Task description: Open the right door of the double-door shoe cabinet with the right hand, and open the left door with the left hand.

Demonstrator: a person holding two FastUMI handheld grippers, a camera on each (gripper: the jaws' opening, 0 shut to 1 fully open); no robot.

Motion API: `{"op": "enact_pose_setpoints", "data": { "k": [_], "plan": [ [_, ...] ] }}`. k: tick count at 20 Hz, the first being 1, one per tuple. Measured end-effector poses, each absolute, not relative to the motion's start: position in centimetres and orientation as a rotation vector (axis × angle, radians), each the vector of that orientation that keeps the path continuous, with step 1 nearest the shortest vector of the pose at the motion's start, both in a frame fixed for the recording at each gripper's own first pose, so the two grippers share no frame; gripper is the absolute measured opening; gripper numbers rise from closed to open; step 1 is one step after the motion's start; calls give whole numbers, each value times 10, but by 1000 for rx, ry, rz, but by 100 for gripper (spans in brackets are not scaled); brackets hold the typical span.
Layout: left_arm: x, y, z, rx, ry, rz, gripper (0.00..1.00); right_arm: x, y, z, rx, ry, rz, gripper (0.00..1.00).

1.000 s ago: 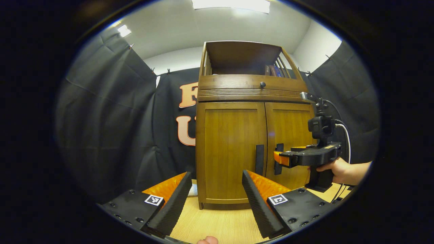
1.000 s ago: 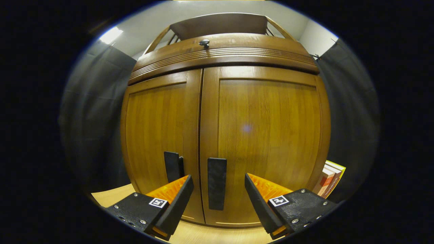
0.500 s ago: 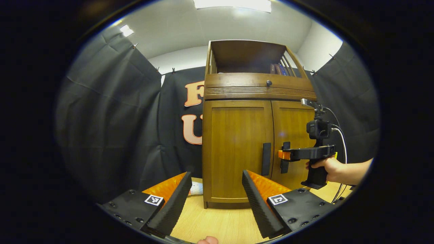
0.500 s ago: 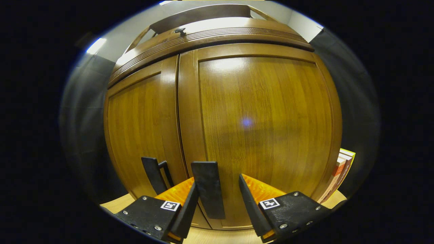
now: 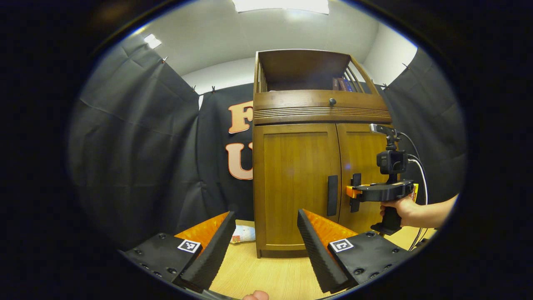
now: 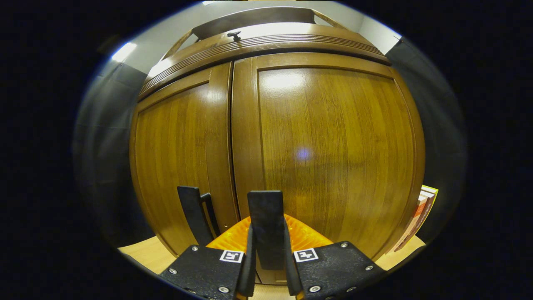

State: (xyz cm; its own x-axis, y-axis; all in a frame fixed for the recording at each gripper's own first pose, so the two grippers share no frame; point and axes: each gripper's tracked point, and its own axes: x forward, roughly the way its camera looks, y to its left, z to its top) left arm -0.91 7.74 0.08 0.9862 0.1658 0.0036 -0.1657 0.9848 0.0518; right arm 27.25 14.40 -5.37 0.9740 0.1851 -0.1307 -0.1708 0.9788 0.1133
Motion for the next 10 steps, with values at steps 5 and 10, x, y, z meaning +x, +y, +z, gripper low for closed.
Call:
{"op": "enact_pose_setpoints", "data": {
  "k": [5, 10],
  "plan": [
    [-13, 71, 0, 35, -7, 150, 94, 274, 142, -54, 100, 131, 177, 34],
    [-16, 67, 0, 39, 5, 138, 94, 271, 143, -55, 109, 146, 171, 28]
  ]
}}
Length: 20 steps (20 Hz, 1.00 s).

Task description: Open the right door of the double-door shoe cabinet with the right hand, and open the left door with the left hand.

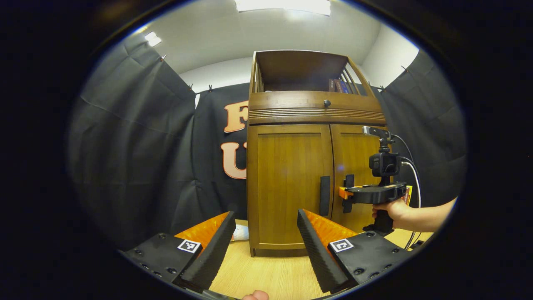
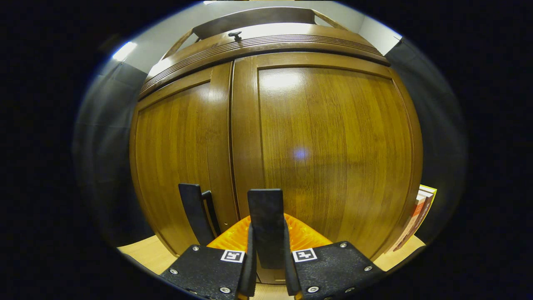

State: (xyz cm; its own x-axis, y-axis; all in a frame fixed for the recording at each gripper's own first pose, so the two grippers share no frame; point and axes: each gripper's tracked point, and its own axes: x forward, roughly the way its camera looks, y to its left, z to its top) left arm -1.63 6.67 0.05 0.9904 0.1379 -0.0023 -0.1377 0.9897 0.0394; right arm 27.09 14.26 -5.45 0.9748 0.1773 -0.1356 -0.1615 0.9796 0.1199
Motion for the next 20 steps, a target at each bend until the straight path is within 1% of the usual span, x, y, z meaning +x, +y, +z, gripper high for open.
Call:
{"op": "enact_pose_setpoints", "data": {
  "k": [2, 6, 7, 8, 9, 10, 14, 15, 16, 17, 18, 20],
  "plan": [
    [-19, 65, 3, 44, 1, 133, 94, 267, 140, -54, 110, 141, 182, 26],
    [-22, 60, 3, 41, 1, 134, 94, 250, 140, -54, 105, 158, 205, 27],
    [-22, 59, 2, 37, 5, 134, 96, 245, 138, -54, 105, 158, 208, 27],
    [-24, 58, 2, 36, 7, 133, 94, 241, 137, -52, 109, 154, 210, 26],
    [-26, 56, 2, 37, 6, 133, 97, 237, 136, -51, 114, 151, 214, 26],
    [-27, 55, 4, 39, 4, 133, 94, 232, 134, -49, 117, 150, 217, 26],
    [-29, 48, 1, 34, 11, 121, 94, 197, 117, -48, 119, 144, 227, 26],
    [-28, 45, 1, 29, 12, 112, 94, 191, 114, -48, 119, 144, 229, 23],
    [-28, 41, 2, 29, 12, 104, 97, 184, 111, -47, 120, 146, 230, 23],
    [-28, 38, 2, 29, 11, 98, 94, 178, 108, -47, 122, 147, 229, 23],
    [-28, 35, 2, 28, 10, 90, 94, 175, 106, -47, 125, 149, 228, 26],
    [-28, 30, 3, 26, 11, 76, 94, 164, 99, -47, 126, 155, 230, 26]
  ]
}}
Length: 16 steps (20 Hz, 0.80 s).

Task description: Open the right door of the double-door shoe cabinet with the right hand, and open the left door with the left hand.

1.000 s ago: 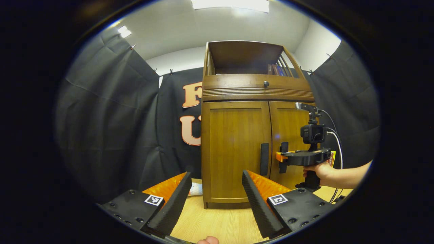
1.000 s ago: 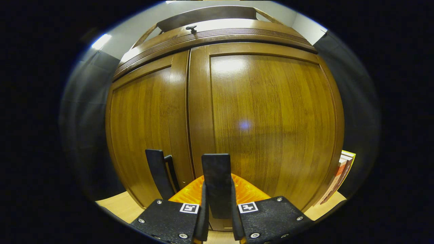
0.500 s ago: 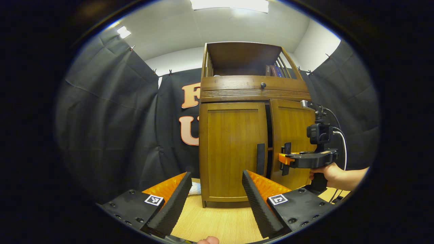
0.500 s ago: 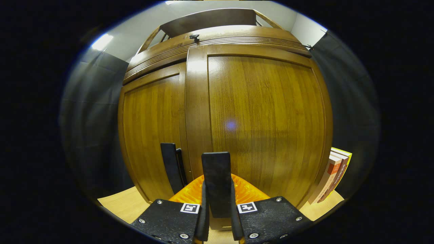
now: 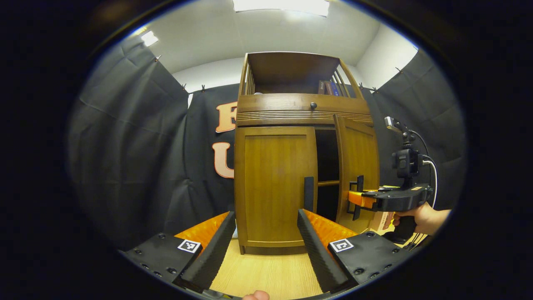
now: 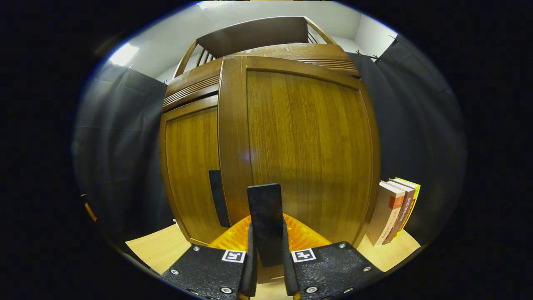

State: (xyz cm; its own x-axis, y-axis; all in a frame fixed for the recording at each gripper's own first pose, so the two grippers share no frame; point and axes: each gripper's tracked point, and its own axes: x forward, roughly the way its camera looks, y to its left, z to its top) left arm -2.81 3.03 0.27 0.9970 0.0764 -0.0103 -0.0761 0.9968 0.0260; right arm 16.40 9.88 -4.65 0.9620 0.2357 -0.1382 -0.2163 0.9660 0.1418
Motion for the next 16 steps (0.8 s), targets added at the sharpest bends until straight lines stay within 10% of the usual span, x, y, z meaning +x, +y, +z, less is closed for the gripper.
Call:
{"op": "enact_pose_setpoints", "data": {
  "k": [16],
  "plan": [
    [-24, 1, -5, 15, 29, 7, 94, 96, 27, -44, 75, 163, 150, 25]
  ]
}}
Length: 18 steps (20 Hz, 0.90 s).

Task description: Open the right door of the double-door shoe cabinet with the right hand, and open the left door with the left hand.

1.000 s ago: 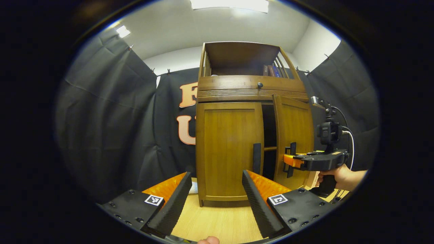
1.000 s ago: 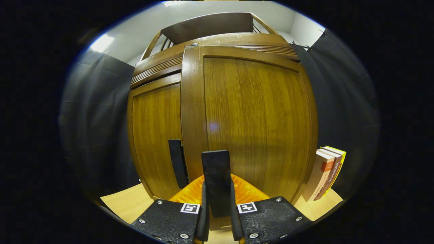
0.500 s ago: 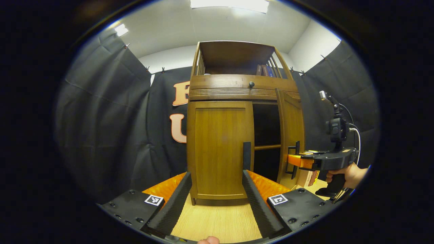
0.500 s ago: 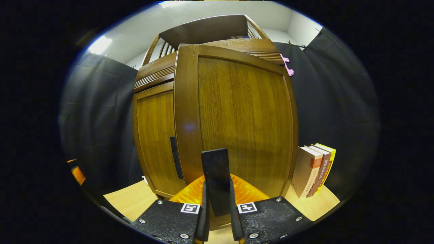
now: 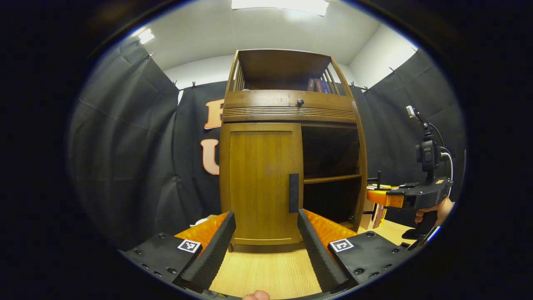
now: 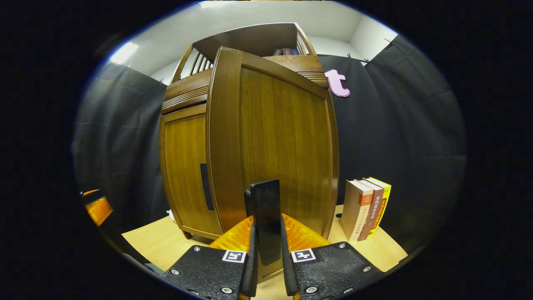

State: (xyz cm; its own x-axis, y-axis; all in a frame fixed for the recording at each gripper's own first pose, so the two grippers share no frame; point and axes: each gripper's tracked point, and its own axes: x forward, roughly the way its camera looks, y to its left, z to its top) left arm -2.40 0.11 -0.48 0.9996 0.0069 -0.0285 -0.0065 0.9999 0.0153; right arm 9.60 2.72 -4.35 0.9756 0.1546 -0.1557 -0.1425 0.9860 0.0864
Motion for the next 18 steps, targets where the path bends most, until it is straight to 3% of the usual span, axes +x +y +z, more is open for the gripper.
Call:
{"op": "enact_pose_setpoints", "data": {
  "k": [1, 2, 5, 8, 9, 10, 13, 14, 18],
  "plan": [
    [-24, -2, -5, 14, 28, 1, 97, 92, 21, -45, 66, 164, 140, 29],
    [-23, -4, -4, 13, 27, -3, 94, 86, 14, -43, 67, 157, 131, 22],
    [-23, -11, -6, 9, 28, -18, 94, 79, -8, -45, 78, 164, 100, 22],
    [-22, -20, -4, 13, 23, -37, 96, 72, -32, -44, 60, 159, 59, 15],
    [-21, -23, -3, 13, 20, -44, 96, 68, -40, -45, 61, 164, 44, 8],
    [-22, -26, -3, 13, 19, -49, 94, 66, -49, -46, 65, 165, 26, 13],
    [-21, -30, -4, 9, 19, -57, 94, 61, -80, -43, 64, 166, -20, 12],
    [-21, -31, -3, 9, 18, -61, 94, 60, -89, -43, 53, 167, -32, 5],
    [-20, -36, -3, 11, 16, -67, 94, 60, -116, -43, 67, 159, -43, 0]
  ]
}}
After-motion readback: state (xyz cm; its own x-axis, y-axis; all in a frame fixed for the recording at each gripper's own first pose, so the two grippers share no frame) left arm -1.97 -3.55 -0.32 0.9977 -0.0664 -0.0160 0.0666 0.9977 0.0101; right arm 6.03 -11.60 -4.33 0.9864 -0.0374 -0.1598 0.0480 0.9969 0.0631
